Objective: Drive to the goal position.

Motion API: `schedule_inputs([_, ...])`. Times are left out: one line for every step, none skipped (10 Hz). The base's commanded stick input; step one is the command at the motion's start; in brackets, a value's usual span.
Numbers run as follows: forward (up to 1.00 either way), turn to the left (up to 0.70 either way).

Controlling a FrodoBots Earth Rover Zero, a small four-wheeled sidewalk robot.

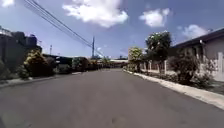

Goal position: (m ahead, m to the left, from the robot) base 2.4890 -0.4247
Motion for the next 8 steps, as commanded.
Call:
schedule_inputs([0.45,0.00])
schedule_inputs([0.45,0.00])
schedule_inputs([0.45,0.00])
schedule_inputs([0.45,0.00])
schedule_inputs([0.45,0.00])
schedule_inputs([0.45,0.00])
schedule_inputs([0.45,0.00])
schedule_inputs([0.45,0.00])
